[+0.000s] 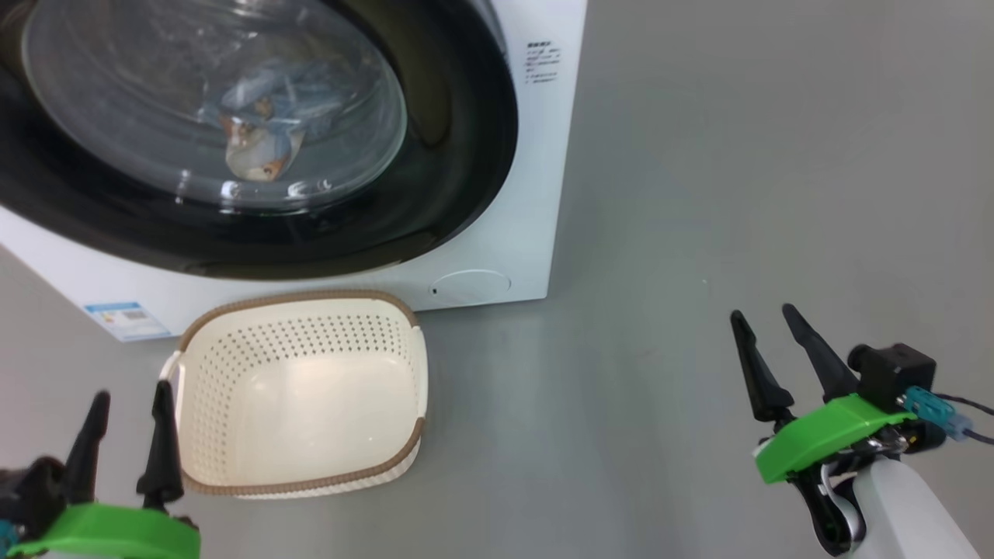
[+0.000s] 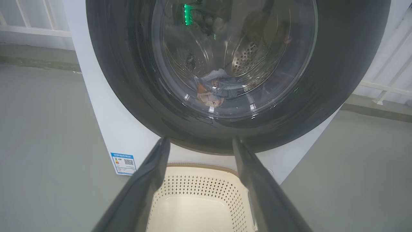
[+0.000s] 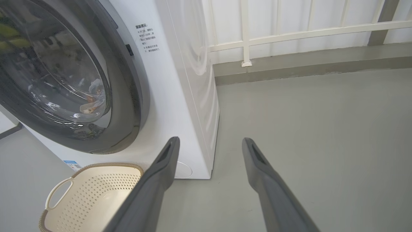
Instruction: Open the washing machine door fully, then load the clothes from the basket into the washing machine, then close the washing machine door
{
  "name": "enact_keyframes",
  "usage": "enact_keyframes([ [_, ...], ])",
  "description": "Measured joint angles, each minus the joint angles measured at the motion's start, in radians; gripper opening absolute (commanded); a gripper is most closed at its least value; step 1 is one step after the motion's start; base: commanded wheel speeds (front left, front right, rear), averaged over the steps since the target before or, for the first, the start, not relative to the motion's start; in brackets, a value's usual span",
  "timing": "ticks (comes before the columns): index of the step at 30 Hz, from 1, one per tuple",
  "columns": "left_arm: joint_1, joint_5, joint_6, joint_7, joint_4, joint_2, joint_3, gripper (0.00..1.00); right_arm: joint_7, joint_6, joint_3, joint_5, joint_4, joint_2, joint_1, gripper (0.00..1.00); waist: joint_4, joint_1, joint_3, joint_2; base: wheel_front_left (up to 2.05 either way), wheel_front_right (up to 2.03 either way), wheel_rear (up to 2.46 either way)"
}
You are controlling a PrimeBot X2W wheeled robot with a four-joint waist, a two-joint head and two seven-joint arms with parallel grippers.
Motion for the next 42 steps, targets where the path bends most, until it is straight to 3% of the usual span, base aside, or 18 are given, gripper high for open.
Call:
enact_keyframes([
  [11,0.055,0.016,0.000,0.000,0.015,-0.012,0.043,1.00,0.000,0.000,-0.044,0.007,-0.028,-0.002,0.074,1.00,-0.029,0.0000,-0.045,0.0000,0.00,0.00,0.00],
  [36,0.089,0.067,0.000,0.000,0.013,-0.033,0.085,1.00,0.000,0.000,-0.055,0.007,-0.042,-0.004,0.119,1.00,-0.014,0.0000,-0.068,0.0000,0.00,0.00,0.00],
  [37,0.088,0.067,0.000,0.000,0.017,-0.035,0.085,0.00,0.000,0.000,-0.054,0.007,-0.037,-0.003,0.119,0.00,-0.013,0.0000,-0.068,0.0000,0.00,0.00,0.00],
  [42,0.098,0.063,0.000,0.002,0.065,-0.085,0.068,0.00,0.003,0.000,-0.050,0.009,0.013,0.024,0.149,0.00,-0.013,0.0000,-0.069,0.0000,0.00,0.00,0.00],
])
